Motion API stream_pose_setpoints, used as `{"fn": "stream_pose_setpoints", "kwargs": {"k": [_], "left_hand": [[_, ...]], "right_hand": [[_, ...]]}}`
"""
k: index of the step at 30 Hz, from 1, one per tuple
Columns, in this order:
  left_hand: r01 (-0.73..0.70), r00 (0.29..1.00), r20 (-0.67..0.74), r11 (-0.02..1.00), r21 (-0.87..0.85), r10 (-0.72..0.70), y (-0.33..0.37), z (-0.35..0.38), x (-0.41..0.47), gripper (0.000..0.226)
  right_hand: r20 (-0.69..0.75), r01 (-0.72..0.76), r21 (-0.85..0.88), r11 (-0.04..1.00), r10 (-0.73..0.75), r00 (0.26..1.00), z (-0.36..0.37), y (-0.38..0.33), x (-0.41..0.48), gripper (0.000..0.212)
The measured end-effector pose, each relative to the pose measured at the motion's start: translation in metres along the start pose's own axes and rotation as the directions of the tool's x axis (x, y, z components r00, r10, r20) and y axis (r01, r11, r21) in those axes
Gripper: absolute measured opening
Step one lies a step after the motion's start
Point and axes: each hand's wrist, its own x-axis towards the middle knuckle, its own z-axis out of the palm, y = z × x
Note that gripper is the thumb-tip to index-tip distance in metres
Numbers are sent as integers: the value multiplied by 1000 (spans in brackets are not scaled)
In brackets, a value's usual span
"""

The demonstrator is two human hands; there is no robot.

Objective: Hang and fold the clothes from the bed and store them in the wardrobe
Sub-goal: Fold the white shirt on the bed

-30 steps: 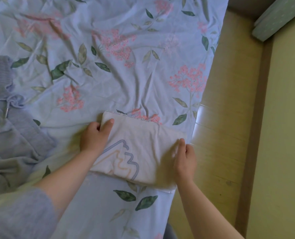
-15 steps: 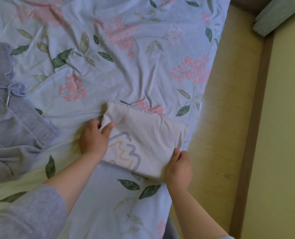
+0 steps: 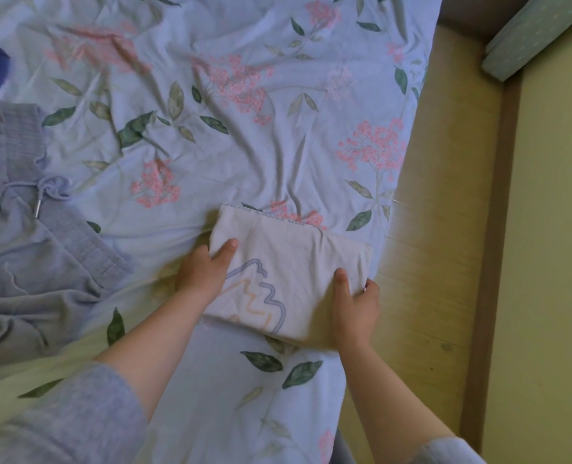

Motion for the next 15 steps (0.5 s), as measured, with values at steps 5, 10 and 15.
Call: {"fn": "stream_pose_setpoints", "kwargs": {"k": [5,10,15], "left_hand": [[15,996,84,996,-86,-7,2,-10,-9,52],[-112,993,20,980,-167,117,15,-26,-29,28],[-171,984,3,955,-244,177,39,-60,-63,25]], "right_hand": [[109,33,64,997,-40,993,-12,-1,8,34],[23,152,132,980,-157,987,-31,-23,-4,36],[-3,206,171,963,-209,978,-64,-53,-28,38]]}}
